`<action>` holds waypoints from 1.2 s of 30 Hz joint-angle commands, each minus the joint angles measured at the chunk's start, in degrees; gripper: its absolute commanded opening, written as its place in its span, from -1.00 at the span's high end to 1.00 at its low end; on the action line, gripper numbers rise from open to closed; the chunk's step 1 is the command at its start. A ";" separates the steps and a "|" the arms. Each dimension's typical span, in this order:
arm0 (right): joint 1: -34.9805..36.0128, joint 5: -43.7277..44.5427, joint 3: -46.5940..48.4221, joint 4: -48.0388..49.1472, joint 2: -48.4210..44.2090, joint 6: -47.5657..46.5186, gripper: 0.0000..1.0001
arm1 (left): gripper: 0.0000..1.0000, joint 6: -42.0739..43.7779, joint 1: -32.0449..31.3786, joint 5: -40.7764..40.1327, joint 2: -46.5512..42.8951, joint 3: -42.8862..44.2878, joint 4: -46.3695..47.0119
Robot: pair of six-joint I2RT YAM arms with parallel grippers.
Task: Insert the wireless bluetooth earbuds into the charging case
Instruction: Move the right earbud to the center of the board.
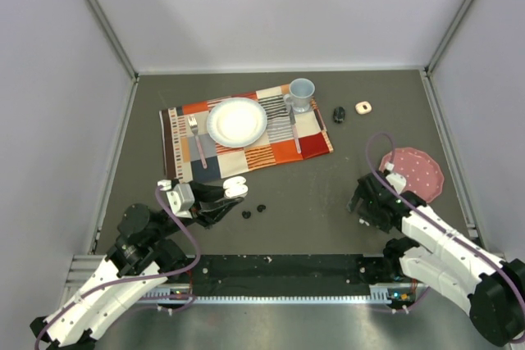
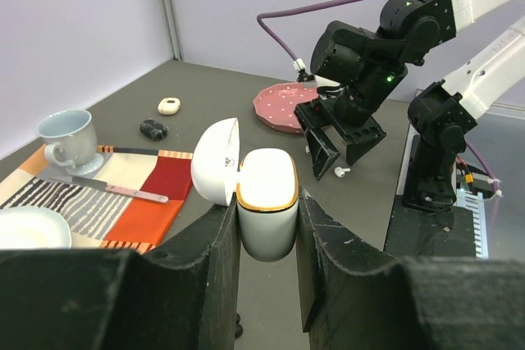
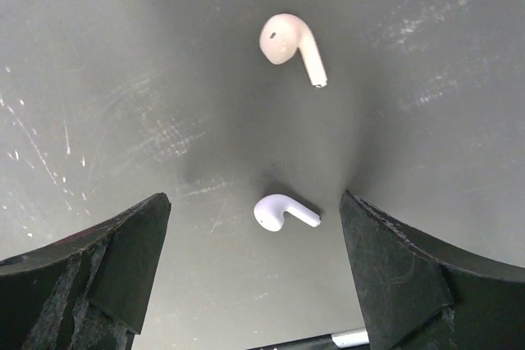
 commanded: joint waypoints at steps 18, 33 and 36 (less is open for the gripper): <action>0.90 -7.07 -1.27 5.68 2.79 -0.84 -0.67 | 1.00 -0.25 -0.09 0.21 0.37 0.66 3.61; 7.15 0.23 0.58 -1.62 3.42 8.47 -0.67 | 1.00 -0.34 -0.09 0.57 0.81 0.84 3.53; 7.41 -0.39 0.23 -1.71 3.32 8.75 -0.68 | 1.00 -0.34 -0.09 0.48 0.72 0.84 3.44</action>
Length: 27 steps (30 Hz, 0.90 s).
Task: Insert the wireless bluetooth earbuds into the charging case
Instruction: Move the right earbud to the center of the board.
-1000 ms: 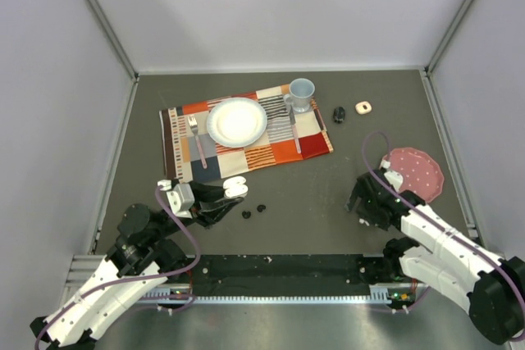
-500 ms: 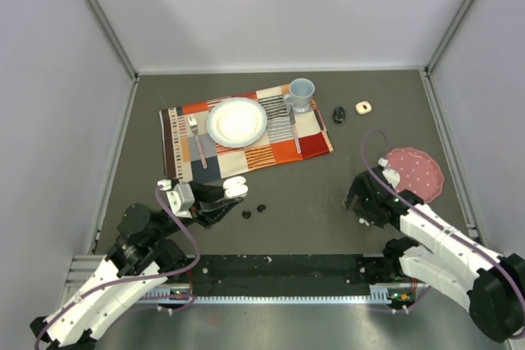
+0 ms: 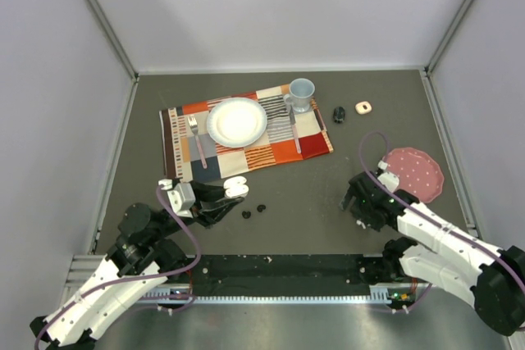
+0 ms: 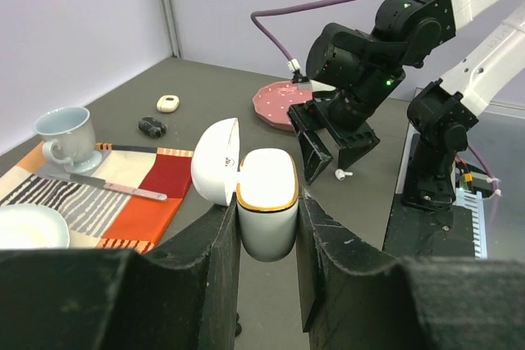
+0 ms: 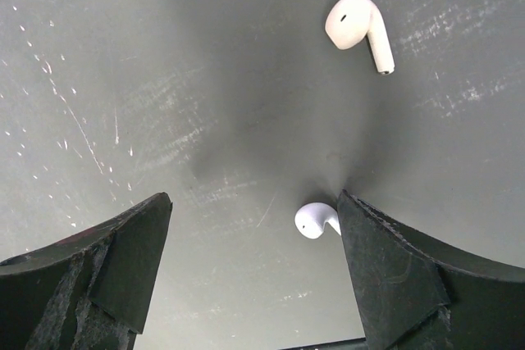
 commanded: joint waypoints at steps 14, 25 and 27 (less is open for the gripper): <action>3.40 1.45 -0.30 -7.60 -0.95 3.35 -0.49 | 1.00 -0.32 -0.09 0.50 0.59 1.10 3.18; 3.66 4.62 1.63 -6.99 4.50 -1.22 -0.21 | 1.00 -0.41 -0.18 0.50 0.68 1.19 2.82; 3.66 4.71 1.98 -6.72 5.81 -1.66 -0.08 | 1.00 -0.41 -0.18 0.59 0.59 1.28 2.65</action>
